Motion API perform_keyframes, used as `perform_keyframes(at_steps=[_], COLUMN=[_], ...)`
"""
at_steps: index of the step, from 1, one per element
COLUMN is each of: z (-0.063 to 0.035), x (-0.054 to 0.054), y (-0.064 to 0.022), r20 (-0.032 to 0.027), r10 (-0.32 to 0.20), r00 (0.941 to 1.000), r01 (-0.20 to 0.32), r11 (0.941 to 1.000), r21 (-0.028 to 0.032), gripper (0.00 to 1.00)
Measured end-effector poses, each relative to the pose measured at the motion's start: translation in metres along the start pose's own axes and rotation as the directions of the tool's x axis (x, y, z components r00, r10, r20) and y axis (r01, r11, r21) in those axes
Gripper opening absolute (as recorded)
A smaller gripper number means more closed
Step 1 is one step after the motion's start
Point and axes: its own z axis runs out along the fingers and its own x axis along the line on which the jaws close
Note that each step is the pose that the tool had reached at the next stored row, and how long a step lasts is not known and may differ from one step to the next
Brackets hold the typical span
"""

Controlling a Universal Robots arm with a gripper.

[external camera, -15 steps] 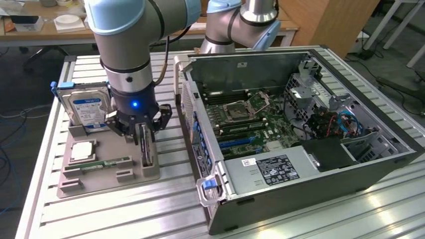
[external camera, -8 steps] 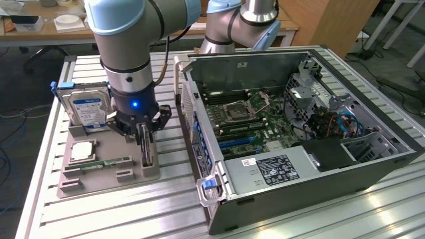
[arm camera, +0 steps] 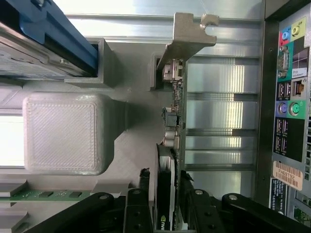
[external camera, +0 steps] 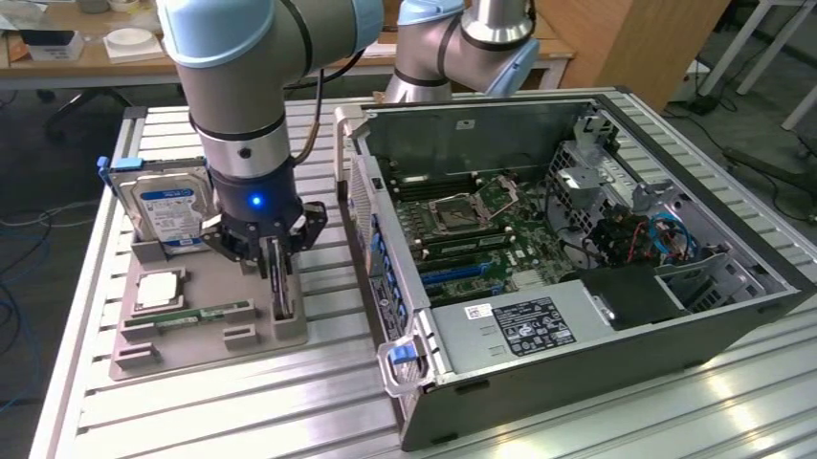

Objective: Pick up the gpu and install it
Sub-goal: 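Pick up the gpu and move the gpu toward the slot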

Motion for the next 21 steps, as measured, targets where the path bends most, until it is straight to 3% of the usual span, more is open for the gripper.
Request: perform_keyframes(at_steps=[9,10,21], z=[0.0002,0.0002,0.0002], x=[0.0001,0.0001,0.0001], y=[0.0000,0.0000,0.0000], r20=[0.0000,0.0000,0.0000], r10=[0.000,0.000,0.000], r00=[1.0000,1.0000,1.0000], r01=[0.000,0.000,0.000], r11=[1.0000,1.0000,1.0000], r21=[0.0001,0.0001,0.0000], gripper=[0.35,0.28,0.26])
